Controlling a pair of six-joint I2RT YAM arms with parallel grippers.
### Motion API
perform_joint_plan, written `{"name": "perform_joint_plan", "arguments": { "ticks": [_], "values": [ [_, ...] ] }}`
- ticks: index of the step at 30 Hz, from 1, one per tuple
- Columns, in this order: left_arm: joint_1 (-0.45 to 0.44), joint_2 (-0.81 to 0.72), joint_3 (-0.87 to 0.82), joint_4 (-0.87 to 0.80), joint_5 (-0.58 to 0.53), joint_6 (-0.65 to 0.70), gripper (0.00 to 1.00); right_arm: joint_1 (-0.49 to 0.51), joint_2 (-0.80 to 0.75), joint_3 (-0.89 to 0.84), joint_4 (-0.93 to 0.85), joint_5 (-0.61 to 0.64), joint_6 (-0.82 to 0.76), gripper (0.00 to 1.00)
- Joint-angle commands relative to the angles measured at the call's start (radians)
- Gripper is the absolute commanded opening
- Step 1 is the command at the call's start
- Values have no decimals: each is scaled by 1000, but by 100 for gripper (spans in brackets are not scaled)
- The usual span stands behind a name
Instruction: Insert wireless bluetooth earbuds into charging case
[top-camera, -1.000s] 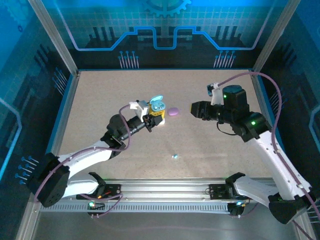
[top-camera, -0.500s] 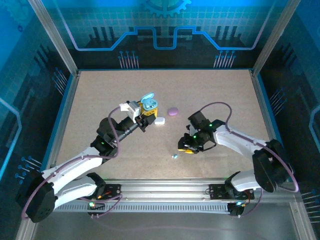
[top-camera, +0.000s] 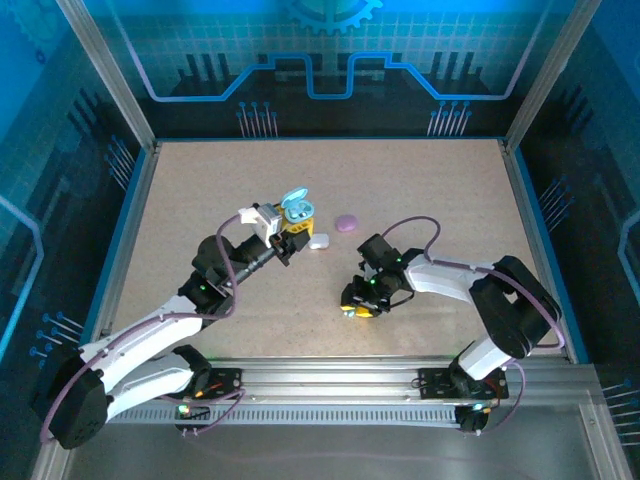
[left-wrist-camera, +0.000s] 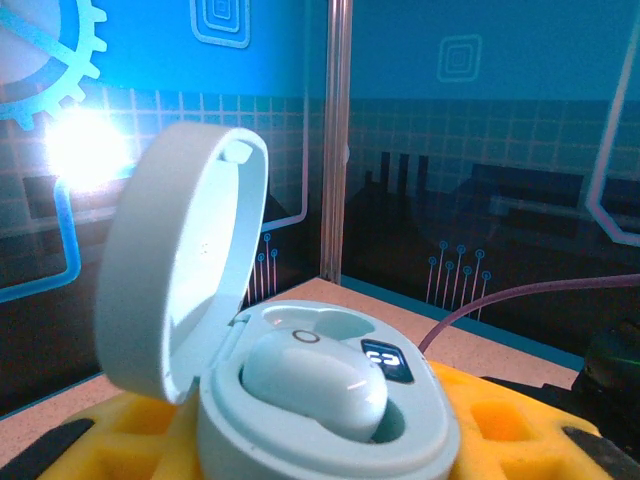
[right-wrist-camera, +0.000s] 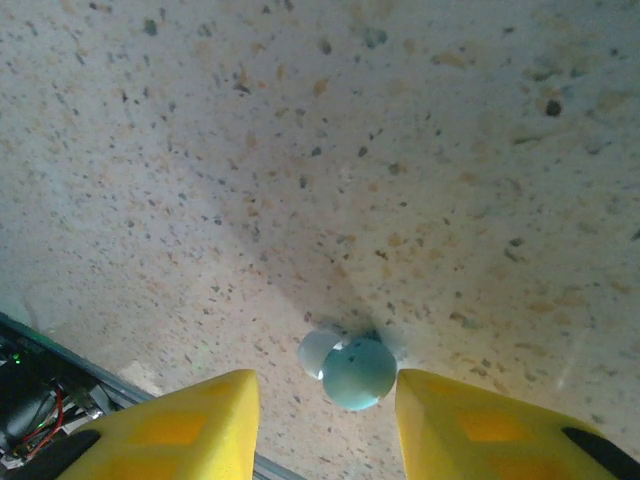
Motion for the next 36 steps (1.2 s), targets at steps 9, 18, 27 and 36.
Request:
{"name": "perform_joint_plan", "arguments": {
  "ticks": [9, 18, 27, 36],
  "values": [
    [-2, -15, -17, 6, -16, 23, 31, 14, 65, 7, 60, -35, 5, 36],
    [-2, -2, -12, 10, -19, 21, 31, 30, 54, 44, 40, -20, -33, 33],
    [-2, 12, -7, 14, -14, 15, 30, 56, 130, 106, 29, -60, -81, 34],
    [-2, 11, -7, 11, -18, 17, 31, 79, 195, 212, -34, -58, -127, 35]
  ]
}}
